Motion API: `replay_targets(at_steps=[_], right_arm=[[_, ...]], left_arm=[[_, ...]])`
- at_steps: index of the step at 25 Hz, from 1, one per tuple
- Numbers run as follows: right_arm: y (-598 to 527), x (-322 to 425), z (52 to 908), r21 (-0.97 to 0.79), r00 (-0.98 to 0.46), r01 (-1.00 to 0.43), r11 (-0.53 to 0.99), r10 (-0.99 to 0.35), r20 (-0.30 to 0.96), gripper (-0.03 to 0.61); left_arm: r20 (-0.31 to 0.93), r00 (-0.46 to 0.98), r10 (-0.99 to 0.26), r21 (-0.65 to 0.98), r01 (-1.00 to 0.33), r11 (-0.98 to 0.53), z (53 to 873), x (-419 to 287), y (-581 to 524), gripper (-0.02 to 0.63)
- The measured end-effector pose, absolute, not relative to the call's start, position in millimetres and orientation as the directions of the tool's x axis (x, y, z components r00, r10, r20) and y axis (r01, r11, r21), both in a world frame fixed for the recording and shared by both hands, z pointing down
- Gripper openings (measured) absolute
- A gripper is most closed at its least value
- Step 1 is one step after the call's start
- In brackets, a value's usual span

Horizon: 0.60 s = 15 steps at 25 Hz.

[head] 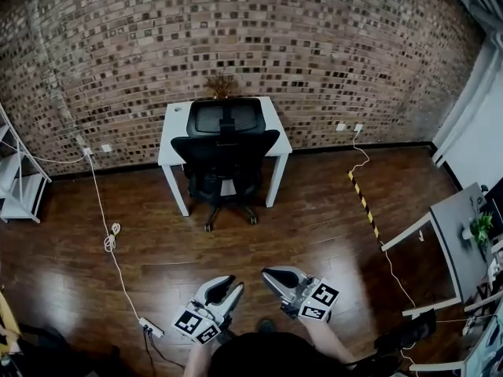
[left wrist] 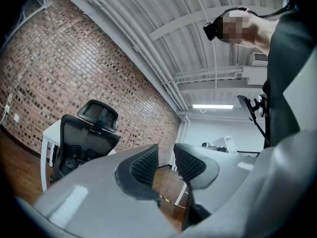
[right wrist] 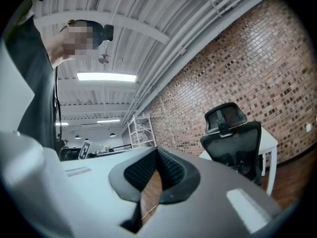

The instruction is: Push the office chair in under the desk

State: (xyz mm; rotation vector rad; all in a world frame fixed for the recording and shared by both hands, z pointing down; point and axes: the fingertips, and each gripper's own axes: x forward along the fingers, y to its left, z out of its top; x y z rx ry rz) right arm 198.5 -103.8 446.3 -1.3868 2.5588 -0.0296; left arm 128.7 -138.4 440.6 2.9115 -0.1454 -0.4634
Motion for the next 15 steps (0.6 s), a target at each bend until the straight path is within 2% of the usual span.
replay_targets(at_steps=[15], right_arm=[[-106.2, 166.9, 447.0, -0.138, -0.548, -0.808, 0.573, -0.817, -0.181, 0.0]], left_arm=[[-0.273, 0.948, -0.166, 0.224, -0.106, -0.969, 442.6, 97.9, -143.0, 0.187]])
